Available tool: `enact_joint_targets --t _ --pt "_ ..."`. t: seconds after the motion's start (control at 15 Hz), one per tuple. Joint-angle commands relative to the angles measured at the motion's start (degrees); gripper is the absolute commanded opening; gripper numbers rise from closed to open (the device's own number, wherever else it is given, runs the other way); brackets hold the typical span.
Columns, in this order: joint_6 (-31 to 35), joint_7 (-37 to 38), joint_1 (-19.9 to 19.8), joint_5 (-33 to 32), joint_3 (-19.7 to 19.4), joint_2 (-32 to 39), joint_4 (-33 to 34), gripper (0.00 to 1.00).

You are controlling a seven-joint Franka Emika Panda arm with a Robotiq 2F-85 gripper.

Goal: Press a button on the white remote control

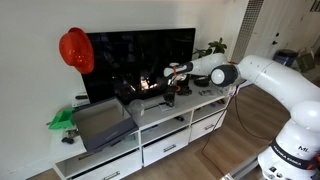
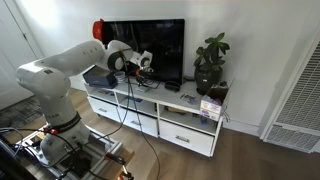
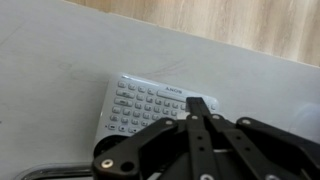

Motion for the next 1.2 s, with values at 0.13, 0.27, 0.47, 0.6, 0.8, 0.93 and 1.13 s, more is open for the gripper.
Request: enact_joint_targets --t 0.13,0.27,0.47,0.6,0.8,0.93,1.13 --pt "-2.28 -0.52 -0.21 0.59 0.94 2.79 4.94 0.0" --pt "-2.21 -0.33 -0.23 0.6 0.9 3.1 5.47 0.0" --pt "-2.38 -0.28 -0.23 0.61 0.91 3.75 6.44 0.0" --pt "-2.39 -0.26 -0.18 0.62 0.95 4.03 6.8 0.0" --pt "-2.22 -0.11 -0.19 0.68 1.01 4.54 7.45 0.0" --pt "-2.24 -0.04 -0.21 0.68 1.05 4.87 7.91 0.0" --pt "-1.97 0.01 -0.23 0.78 1.18 5.47 8.69 0.0"
